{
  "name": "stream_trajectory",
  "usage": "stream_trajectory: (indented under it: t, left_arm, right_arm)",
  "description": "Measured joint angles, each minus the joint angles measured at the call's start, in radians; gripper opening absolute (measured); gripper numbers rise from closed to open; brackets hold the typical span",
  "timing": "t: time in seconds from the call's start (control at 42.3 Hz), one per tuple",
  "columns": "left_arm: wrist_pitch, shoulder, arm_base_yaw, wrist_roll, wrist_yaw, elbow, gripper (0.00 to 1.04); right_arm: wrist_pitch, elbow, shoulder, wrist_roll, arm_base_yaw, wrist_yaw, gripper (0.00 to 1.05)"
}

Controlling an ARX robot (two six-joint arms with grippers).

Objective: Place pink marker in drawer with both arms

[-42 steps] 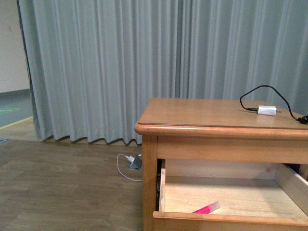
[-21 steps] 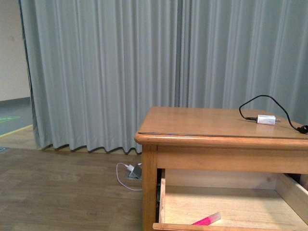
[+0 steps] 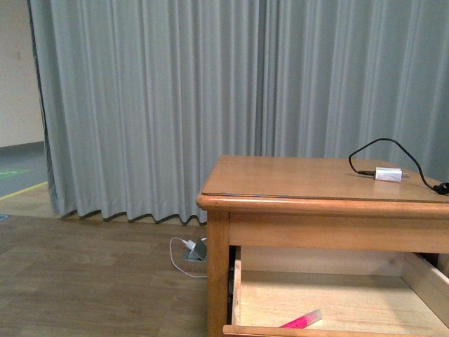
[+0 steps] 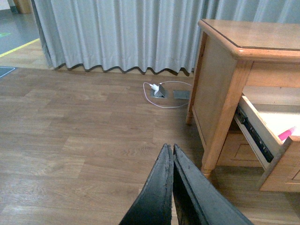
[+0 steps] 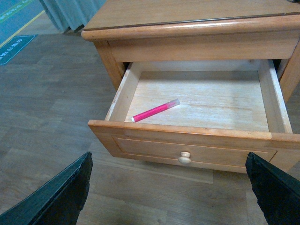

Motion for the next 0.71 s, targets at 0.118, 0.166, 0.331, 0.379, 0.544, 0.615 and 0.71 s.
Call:
stream_trajectory:
  t: [0.118,0.166,0.331,0.379,0.544,0.615,0.71]
  left_arm:
    - [-0.015,-0.025,0.0,0.0,0.0,-0.011,0.04]
    - [-0.021,-0.034,0.0,0.0,0.0,-0.014,0.04]
    - [-0.036,-0.072,0.0,0.0,0.0,-0.032,0.04]
    - [-0.034,-0.088,0.0,0.0,0.0,-0.038,0.04]
    - [-0.204,-0.26,0.0,0.001,0.0,-0.038,0.04]
    - [-0.208,-0.266,0.0,0.001,0.0,-0.038,0.04]
    - [-0.209,-0.267,0.0,0.0,0.0,-0.038,0.13]
  right_arm:
    - [0.0,0.0,0.0,0.0,0.0,0.0,0.96]
    - [0.0,0.0,0.0,0.0,0.0,0.0,0.96]
    - [0.0,0.0,0.0,0.0,0.0,0.0,0.96]
    - [0.0,0.0,0.0,0.0,0.0,0.0,0.96]
    - [0.0,0.0,0.0,0.0,0.0,0.002,0.96]
    - [0.0,0.0,0.0,0.0,0.0,0.0,0.96]
    - [0.013,-0.006,-0.001,-0.006,0.013,0.046,0.96]
